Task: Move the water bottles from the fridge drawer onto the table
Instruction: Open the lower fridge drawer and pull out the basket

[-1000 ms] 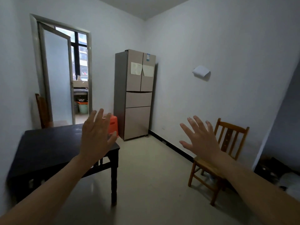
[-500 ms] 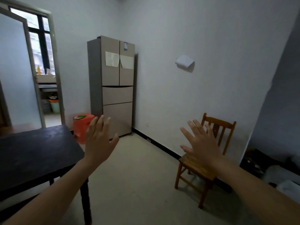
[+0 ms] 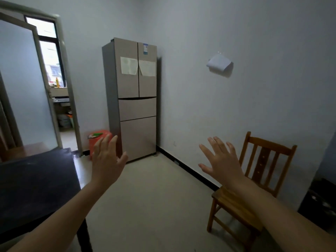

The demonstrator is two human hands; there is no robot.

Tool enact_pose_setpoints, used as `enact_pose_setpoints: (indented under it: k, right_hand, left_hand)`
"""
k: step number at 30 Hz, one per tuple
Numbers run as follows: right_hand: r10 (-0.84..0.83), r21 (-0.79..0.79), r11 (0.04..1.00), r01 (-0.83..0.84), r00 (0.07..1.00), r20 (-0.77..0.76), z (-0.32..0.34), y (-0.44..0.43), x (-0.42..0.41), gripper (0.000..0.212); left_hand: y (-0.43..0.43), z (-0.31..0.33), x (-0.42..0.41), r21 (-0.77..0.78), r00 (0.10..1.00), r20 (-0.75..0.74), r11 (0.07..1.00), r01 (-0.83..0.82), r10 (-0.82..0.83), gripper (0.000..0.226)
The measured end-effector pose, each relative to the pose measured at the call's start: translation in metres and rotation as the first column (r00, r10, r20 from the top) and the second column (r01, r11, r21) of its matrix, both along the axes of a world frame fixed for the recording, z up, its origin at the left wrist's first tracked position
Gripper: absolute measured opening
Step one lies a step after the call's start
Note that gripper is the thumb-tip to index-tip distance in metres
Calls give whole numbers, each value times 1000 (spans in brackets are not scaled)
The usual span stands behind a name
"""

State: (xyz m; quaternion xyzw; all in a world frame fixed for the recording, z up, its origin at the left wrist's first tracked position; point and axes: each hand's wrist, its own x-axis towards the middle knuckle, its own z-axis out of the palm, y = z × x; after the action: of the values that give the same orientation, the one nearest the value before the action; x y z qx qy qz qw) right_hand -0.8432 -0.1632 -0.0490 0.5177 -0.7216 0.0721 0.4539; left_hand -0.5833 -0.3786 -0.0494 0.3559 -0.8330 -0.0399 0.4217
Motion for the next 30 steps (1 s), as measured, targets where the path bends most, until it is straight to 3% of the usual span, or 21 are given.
enact_pose_setpoints:
  k: [7,13,17,23,30]
  right_hand:
    - [86,-9,996,-86,996,7,4,-107,-78,73]
    - [138,2,990,-138,989,-52,19,-202,-149,74]
    - [167,-39,985,-168,985,-34,19,-250,-194,72]
    - [212,3,977,-212,977,-17,5,-317,-260,69]
    - [258,21,966,-258,966,11,-5,-398,-344,71]
  left_hand:
    - [-88,-2,-73,53,990,-137,998,-28,35,68]
    - [-174,2,-146,81,980,-187,995,-55,69,80]
    - [-217,2,-201,104,970,-239,994,-22,47,72]
    - [-267,-16,-260,144,974,-224,990,-12,44,75]
    - [-332,-23,-331,199,977,-193,979,-54,93,60]
